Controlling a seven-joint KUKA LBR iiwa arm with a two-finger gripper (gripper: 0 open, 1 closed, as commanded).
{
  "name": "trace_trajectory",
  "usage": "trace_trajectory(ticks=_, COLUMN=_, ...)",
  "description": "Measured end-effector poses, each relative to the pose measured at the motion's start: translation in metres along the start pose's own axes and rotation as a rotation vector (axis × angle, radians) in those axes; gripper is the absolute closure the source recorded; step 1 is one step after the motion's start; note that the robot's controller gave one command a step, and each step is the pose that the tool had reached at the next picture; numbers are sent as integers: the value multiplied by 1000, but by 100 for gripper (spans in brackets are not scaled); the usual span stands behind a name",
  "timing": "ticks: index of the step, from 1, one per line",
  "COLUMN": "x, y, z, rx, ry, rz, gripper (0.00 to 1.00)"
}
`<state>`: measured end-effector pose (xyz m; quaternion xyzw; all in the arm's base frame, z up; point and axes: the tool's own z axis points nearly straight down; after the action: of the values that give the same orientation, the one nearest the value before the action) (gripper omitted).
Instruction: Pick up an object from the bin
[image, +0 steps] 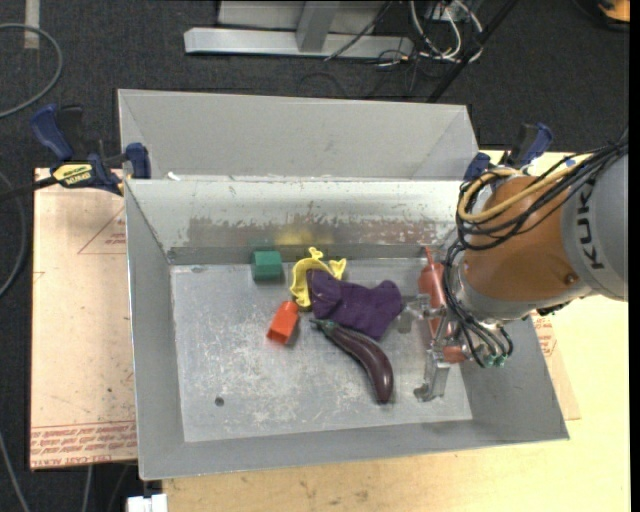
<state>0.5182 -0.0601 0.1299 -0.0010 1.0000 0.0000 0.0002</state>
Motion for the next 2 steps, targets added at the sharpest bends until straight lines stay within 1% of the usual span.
trace_trajectory(ticks=1, x=0, y=0, z=0, rx=0, ry=0, rz=0, gripper=0)
trace_trajectory(ticks=2, x=6, y=43, z=37, rx=1, ry=-6, rz=35, gripper=0)
